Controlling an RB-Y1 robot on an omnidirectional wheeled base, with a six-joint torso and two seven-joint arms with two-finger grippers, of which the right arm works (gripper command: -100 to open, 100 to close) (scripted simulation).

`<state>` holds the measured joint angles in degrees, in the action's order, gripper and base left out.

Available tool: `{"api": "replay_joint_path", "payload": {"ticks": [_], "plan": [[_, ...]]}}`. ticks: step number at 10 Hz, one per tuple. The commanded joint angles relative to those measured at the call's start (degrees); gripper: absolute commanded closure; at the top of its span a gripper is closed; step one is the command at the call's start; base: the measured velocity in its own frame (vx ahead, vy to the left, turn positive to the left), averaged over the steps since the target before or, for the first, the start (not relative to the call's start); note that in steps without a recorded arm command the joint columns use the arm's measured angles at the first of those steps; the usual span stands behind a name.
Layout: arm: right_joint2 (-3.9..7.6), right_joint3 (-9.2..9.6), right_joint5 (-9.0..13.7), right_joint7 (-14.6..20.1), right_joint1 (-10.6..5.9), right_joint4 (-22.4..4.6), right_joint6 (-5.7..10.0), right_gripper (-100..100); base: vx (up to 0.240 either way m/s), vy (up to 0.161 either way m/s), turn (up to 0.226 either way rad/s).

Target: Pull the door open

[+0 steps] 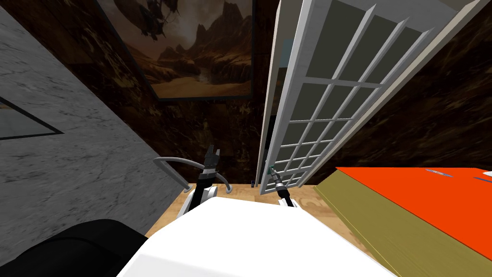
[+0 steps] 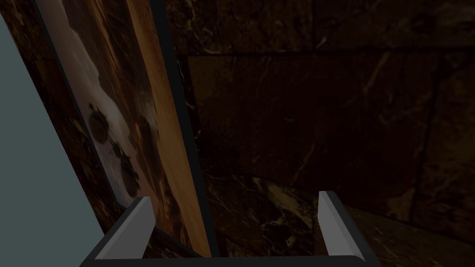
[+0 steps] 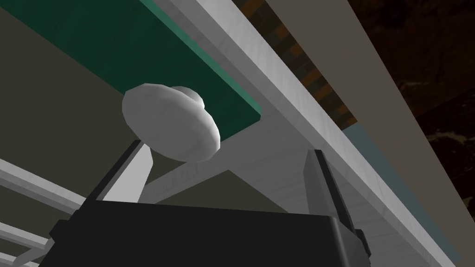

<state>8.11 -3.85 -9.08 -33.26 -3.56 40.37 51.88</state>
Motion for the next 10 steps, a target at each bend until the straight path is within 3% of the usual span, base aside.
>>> {"api": "replay_joint_path", "payload": {"ticks": [1,10], "plan": [[0.09,0.17,0.45,1.63,0.02,-0.02,-0.01,100,-0.010,-0.026,-0.003],[0.80,1.50,3.91,13.09,0.16,-0.16,-0.09,100,-0.032,-0.026,0.061]]}}
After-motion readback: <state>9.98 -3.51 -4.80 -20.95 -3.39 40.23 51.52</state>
